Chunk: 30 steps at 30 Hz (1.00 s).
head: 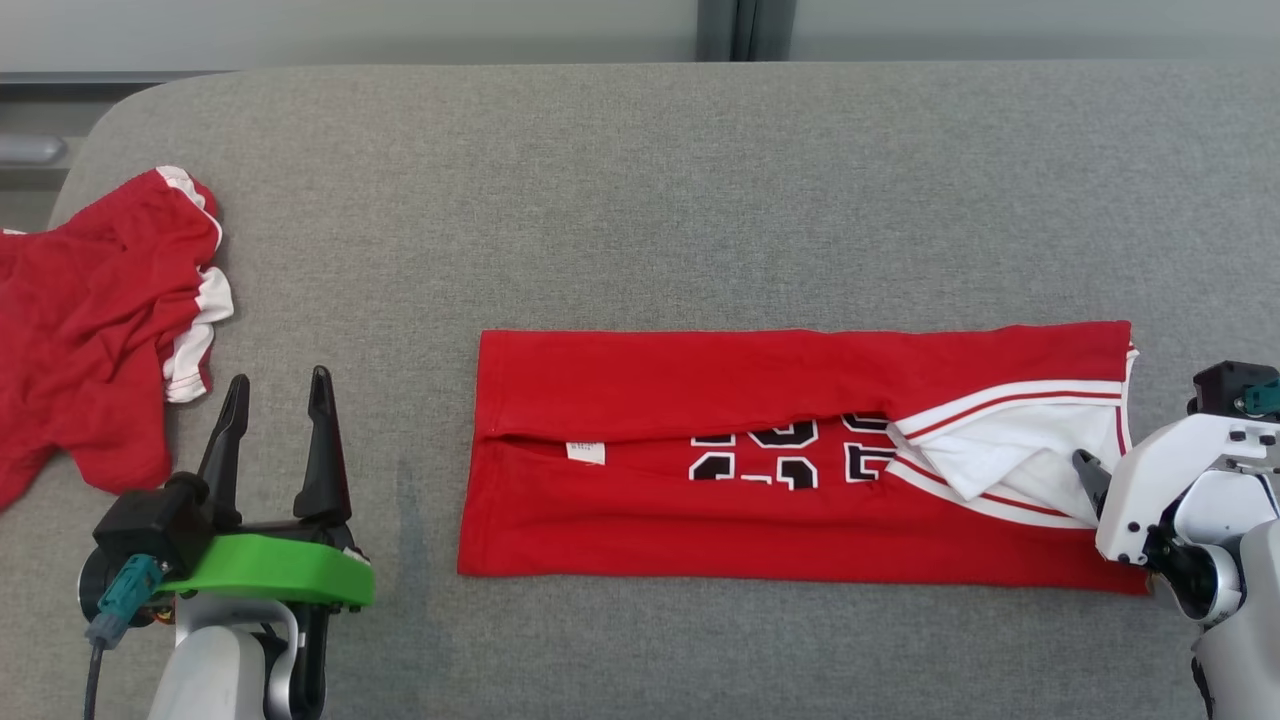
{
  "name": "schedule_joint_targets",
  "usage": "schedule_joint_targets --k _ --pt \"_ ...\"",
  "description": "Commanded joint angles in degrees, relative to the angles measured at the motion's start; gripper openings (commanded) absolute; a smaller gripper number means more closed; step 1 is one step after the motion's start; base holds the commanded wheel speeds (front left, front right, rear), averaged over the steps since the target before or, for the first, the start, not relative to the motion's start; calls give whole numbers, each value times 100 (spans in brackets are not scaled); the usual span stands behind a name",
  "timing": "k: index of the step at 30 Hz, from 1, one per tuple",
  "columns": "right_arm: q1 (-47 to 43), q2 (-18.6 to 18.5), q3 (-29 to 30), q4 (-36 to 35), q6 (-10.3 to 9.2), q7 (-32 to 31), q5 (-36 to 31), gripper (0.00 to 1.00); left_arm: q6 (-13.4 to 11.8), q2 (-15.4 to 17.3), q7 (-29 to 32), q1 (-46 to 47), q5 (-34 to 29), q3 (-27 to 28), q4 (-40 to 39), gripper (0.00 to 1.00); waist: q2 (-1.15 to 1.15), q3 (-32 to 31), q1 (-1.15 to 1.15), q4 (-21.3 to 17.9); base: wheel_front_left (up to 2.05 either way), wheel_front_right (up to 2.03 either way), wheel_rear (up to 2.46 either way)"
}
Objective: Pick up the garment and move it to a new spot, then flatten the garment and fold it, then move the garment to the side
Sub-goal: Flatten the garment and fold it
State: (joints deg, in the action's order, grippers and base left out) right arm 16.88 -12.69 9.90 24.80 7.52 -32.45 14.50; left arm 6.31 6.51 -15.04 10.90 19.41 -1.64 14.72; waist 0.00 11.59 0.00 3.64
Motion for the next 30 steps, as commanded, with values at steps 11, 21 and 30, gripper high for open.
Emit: schedule_joint_targets --k 11,21,30 --pt "88 -391 158 9 -16 -38 104 0 98 -43 -17 179 -96 75 21 100 0 73 0 -11 0 0 0" --pt "-165 -754 1514 -749 -8 -211 -339 0 114 -52 -17 73 -125 55 102 100 0 -125 0 -87 0 0 0" --pt "-628 -486 1220 -2055 -8 -710 -222 0 119 -32 -17 -51 -133 74 85 100 0 -234 0 -161 0 0 0"
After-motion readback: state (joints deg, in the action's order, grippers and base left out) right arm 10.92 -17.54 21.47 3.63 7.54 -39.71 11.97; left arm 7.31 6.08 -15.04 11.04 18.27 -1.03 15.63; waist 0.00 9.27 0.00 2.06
